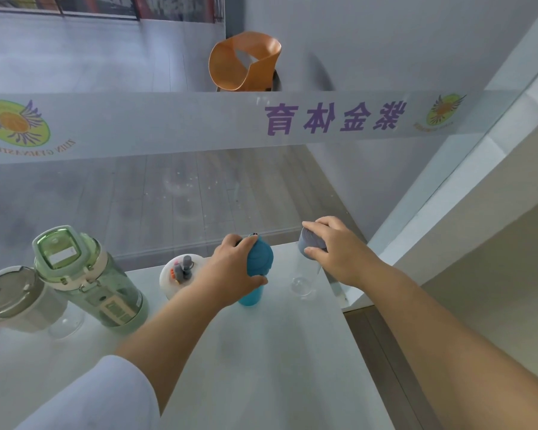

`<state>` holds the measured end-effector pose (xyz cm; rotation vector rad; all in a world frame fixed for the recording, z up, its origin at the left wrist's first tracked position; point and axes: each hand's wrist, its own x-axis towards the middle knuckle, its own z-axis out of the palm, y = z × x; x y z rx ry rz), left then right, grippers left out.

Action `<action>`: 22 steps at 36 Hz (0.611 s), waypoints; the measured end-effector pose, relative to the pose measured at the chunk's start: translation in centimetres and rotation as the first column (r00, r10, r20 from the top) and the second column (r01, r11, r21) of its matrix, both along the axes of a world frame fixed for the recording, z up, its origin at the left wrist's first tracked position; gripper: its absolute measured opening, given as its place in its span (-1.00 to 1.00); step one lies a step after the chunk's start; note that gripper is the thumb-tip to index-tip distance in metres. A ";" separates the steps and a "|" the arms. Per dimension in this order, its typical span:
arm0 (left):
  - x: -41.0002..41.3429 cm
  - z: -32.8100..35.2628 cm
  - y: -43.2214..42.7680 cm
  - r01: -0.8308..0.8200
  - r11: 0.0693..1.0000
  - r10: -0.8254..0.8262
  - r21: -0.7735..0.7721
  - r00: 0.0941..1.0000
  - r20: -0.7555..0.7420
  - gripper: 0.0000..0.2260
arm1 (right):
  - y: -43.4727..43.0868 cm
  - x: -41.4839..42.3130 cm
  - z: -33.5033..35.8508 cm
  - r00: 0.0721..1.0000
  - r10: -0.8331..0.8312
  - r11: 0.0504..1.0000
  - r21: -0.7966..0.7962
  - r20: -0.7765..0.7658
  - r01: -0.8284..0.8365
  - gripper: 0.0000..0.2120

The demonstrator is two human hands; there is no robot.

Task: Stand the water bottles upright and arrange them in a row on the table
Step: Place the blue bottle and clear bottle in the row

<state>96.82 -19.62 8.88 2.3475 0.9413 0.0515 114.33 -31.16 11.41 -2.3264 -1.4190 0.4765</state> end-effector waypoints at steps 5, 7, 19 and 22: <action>-0.2 0.1 -0.1 -0.006 1.000 0.006 0.003 1.000 0.010 -0.31 | -0.1 0.4 0.3 0.999 -0.016 1.000 -0.026 -0.034 0.016 -0.48; -0.2 0.2 -0.1 -0.006 1.000 0.006 0.007 1.000 0.016 -0.32 | -0.2 0.4 0.3 0.999 -0.022 0.999 -0.031 -0.033 0.021 -0.47; -0.6 0.9 -0.2 0.012 0.999 -0.013 0.034 1.000 0.005 -0.36 | -0.5 0.2 0.5 0.999 -0.041 0.998 -0.052 -0.021 0.040 -0.40; -0.7 1.1 -0.3 0.012 0.999 -0.012 0.050 1.000 0.003 -0.37 | -0.5 0.2 0.5 0.999 -0.048 0.997 -0.065 -0.013 0.047 -0.38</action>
